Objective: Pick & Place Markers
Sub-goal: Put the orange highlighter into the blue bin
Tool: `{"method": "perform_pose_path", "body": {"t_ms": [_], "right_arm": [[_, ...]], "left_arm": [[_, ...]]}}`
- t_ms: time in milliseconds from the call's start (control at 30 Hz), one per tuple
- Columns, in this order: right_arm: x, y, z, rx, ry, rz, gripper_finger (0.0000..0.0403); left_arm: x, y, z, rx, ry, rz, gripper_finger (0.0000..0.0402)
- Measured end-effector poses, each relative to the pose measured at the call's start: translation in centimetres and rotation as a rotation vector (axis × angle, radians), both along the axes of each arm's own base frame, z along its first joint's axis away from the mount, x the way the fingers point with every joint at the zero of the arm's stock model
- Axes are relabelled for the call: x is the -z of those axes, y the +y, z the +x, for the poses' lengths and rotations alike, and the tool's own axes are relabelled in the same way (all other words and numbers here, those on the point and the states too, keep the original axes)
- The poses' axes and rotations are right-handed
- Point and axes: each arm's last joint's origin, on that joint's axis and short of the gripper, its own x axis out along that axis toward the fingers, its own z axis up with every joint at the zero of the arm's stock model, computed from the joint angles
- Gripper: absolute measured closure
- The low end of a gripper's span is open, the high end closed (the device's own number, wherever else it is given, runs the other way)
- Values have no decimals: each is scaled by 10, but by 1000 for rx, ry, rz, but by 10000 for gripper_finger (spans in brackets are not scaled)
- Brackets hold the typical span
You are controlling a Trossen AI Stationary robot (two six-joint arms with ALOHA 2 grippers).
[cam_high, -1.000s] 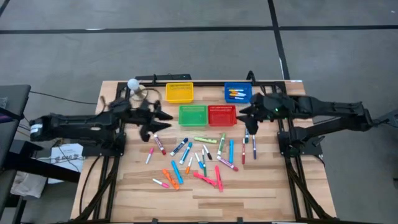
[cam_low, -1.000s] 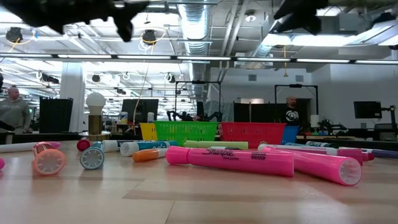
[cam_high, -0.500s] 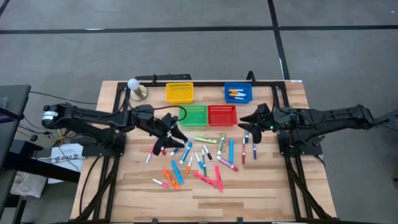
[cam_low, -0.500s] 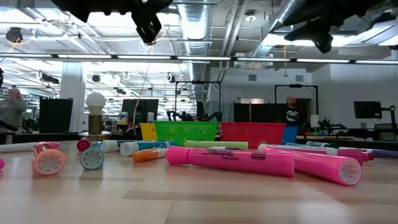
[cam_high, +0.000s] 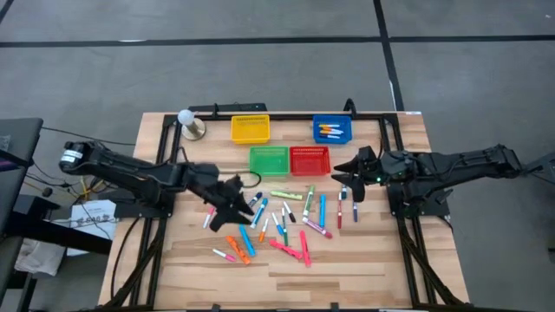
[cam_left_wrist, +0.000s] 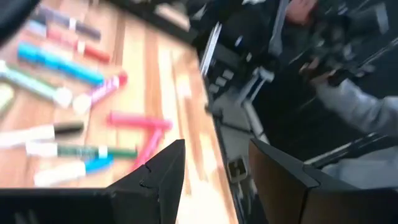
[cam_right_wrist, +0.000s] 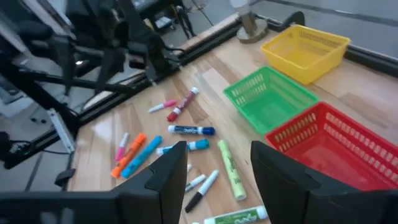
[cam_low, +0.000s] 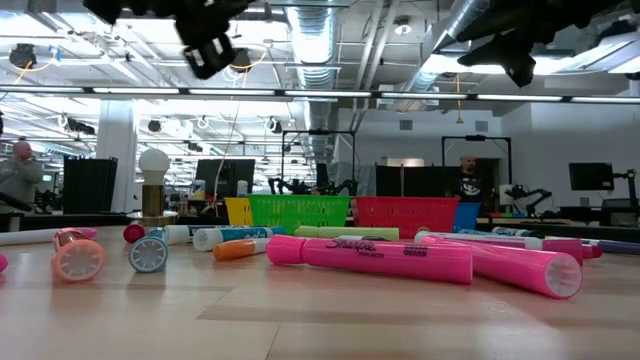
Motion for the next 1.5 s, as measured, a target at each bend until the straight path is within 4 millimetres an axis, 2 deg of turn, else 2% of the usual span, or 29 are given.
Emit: {"method": "perform_pose_path", "body": {"t_ms": [200, 367, 567, 733, 867, 1100, 1400, 1500], "right_arm": [[-5, 8, 1, -49, -56, -48, 235], [14, 16, 5, -103, -142, -46, 238], [41, 23, -1, -163, -220, -29, 237], [49, 25, -12, -225, -287, -3, 239], [43, 22, -25, -235, -363, -27, 237], [24, 16, -53, -329, -535, -83, 238], [28, 5, -91, -331, -567, -95, 234], [28, 3, -96, -325, -579, -118, 234]], "left_arm": [[5, -26, -9, -77, 132, 14, 225], [15, -40, -3, -134, 184, 16, 225], [32, -61, 35, -139, 280, 40, 225], [44, -73, 70, -154, 330, 34, 225], [50, -80, 84, -175, 363, 4, 225], [52, -85, 84, -215, 385, -22, 225], [51, -90, 82, -246, 385, -31, 225], [54, -86, 84, -279, 404, -44, 225]]}}
